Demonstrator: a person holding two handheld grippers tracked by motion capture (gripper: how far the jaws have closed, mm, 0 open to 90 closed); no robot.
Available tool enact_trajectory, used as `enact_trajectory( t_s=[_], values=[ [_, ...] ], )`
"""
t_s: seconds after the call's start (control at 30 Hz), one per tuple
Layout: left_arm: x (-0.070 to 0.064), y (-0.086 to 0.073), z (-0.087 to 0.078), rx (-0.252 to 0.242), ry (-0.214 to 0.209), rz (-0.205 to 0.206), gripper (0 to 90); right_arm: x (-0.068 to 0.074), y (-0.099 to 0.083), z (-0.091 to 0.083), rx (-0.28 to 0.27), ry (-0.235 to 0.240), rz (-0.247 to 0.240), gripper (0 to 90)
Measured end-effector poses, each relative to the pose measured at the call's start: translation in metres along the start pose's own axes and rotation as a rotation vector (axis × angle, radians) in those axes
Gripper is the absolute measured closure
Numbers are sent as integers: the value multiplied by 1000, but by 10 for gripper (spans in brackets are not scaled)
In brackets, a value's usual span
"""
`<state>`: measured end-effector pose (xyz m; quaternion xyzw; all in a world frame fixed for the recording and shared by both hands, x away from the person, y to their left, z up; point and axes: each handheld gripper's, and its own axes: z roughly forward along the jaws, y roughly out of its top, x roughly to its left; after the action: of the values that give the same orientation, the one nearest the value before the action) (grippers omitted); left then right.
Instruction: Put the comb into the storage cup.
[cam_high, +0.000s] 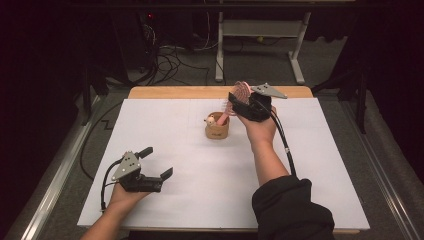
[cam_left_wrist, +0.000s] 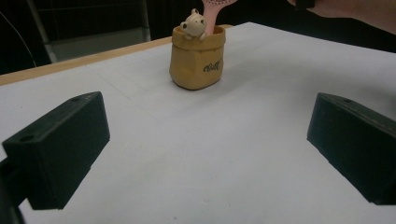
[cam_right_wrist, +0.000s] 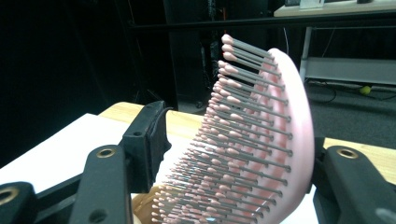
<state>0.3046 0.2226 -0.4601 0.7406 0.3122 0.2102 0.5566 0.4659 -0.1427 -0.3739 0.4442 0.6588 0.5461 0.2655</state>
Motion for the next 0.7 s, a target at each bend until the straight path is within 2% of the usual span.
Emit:
enact_trajectory(
  t_s=[0.13,0.23,0.7],
  values=[
    [0,-1,1,11,-3,2,0,-2,-2,-2,3,2,4,418],
    [0,-1,0,5,0,0,0,-5,-3,-3,5,-2,17,409],
    [3,-2,1,5,-1,-16,0,-12,-8,-7,14,10,21,416]
  ],
)
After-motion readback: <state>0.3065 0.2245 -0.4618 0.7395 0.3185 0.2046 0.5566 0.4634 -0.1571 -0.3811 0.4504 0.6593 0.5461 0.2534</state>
